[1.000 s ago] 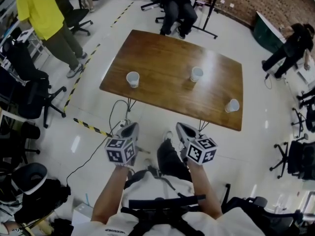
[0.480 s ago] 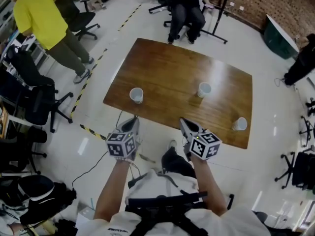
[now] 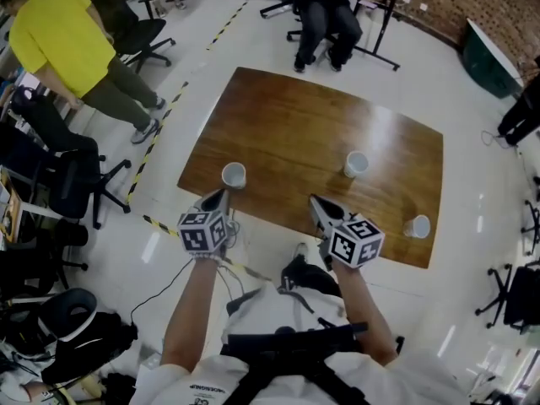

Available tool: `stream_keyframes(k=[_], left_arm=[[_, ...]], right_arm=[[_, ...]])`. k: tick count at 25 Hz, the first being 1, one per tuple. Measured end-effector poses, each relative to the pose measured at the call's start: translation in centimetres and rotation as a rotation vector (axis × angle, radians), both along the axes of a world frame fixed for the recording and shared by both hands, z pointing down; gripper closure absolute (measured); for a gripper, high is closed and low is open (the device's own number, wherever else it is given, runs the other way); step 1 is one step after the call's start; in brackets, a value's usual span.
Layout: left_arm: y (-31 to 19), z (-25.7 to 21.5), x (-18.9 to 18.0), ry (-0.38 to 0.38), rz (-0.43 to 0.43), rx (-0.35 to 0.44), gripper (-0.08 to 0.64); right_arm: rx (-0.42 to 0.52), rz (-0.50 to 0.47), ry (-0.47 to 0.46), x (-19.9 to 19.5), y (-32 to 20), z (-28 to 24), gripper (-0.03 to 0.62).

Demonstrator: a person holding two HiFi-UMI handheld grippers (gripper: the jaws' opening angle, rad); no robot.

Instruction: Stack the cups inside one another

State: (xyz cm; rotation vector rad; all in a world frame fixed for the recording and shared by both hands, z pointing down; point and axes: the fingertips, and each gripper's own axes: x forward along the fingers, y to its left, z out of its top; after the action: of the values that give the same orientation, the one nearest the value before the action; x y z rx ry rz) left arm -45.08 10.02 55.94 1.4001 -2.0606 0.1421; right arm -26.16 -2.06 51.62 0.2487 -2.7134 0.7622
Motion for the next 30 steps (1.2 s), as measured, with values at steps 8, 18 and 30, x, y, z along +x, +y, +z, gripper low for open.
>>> stream_keyframes(k=[8,18,30], left_arm=[[-1.9,2.1,-3.8,-0.019,-0.021,-0.069,0.456],[-3.9,5.1,-6.6,-0.021,-0.008,-0.169,0.373],[-5.4,8.3,-8.0,-0.019,0.007,-0.276,0.435]], right_arm=[[-0.003,-0.015,0.005,-0.5,-1.9,0.3,0.589],[-0.003,-0.033,0.013,-1.0,-3.7,0.8,0.589],[-0.023,-0.021,0.026,-0.9,-6.1,1.9,0.589]])
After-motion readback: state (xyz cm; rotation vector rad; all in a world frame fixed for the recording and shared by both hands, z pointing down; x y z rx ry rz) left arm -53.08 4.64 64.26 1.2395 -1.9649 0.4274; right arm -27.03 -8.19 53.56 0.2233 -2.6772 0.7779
